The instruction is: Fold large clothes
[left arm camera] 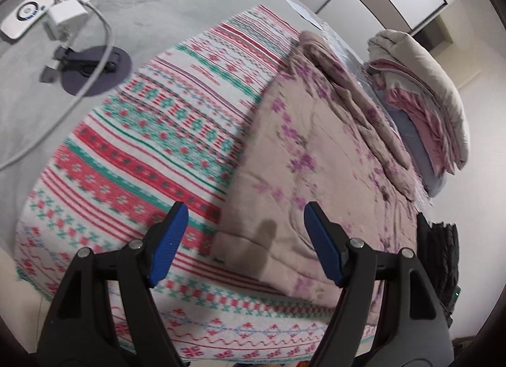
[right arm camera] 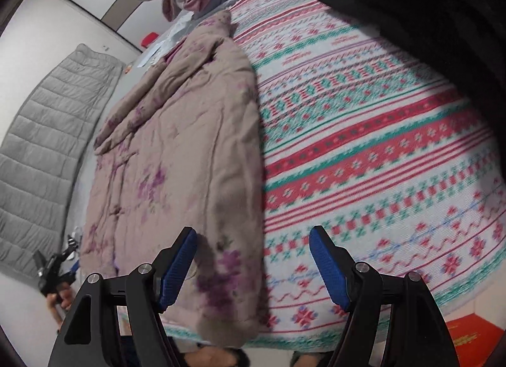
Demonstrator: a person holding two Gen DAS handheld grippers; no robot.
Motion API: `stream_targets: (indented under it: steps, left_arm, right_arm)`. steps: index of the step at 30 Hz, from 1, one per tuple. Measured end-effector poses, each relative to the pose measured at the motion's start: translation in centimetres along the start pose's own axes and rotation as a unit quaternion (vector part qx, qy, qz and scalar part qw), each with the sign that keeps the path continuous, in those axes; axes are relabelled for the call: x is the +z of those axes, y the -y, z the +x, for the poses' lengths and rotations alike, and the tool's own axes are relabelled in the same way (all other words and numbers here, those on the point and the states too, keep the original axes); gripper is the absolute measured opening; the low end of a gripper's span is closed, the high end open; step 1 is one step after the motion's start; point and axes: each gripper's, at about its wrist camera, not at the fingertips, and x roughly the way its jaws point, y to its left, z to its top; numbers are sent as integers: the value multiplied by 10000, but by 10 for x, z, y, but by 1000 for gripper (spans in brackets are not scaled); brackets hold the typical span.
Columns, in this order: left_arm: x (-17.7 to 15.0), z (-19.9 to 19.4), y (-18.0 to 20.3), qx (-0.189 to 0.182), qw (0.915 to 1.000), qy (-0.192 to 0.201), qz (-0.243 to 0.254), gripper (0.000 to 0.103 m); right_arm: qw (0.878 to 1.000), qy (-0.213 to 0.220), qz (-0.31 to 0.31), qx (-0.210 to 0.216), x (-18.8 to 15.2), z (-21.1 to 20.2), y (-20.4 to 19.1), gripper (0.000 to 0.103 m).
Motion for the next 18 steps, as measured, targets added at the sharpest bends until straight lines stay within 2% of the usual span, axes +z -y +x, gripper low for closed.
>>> stream_targets:
  steps: [5, 9, 11, 12, 13, 14, 15, 16, 18]
  left_arm:
    - [-9, 13, 9, -168, 9994, -256, 170, 76]
    - [-14, 25, 13, -41, 9992, -322, 246, 75]
    - [-17, 29, 18, 75, 9989, -270, 379, 69]
    - [-18, 30, 22, 170, 9983, -224, 507, 59]
    - [-20, 32, 26, 237, 9973, -204, 660, 39]
    - [-21, 33, 29, 276, 9965, -199, 766, 26]
    - [-23, 32, 32, 327, 9958, -149, 839, 21]
    - [-25, 27, 36, 440, 9951, 9, 880, 18]
    - [-30, 10, 49, 617, 9917, 376, 1060, 17]
  right_arm:
    - [9992, -213, -57, 321, -10, 8, -6, 75]
    - [9987, -388, -101, 317, -19, 26, -16, 75]
    - [9983, -336, -252, 394, -23, 28, -26, 71]
    - [9981, -319, -279, 457, -25, 29, -31, 68]
    - [9984, -231, -313, 406, -27, 30, -35, 66]
    - [9987, -171, -364, 312, -29, 30, -39, 55]
    - [9989, -117, -391, 217, -30, 31, -40, 45]
    - [9993, -43, -325, 201, -30, 31, -40, 24]
    - [9993, 73, -271, 262, -27, 26, -42, 19]
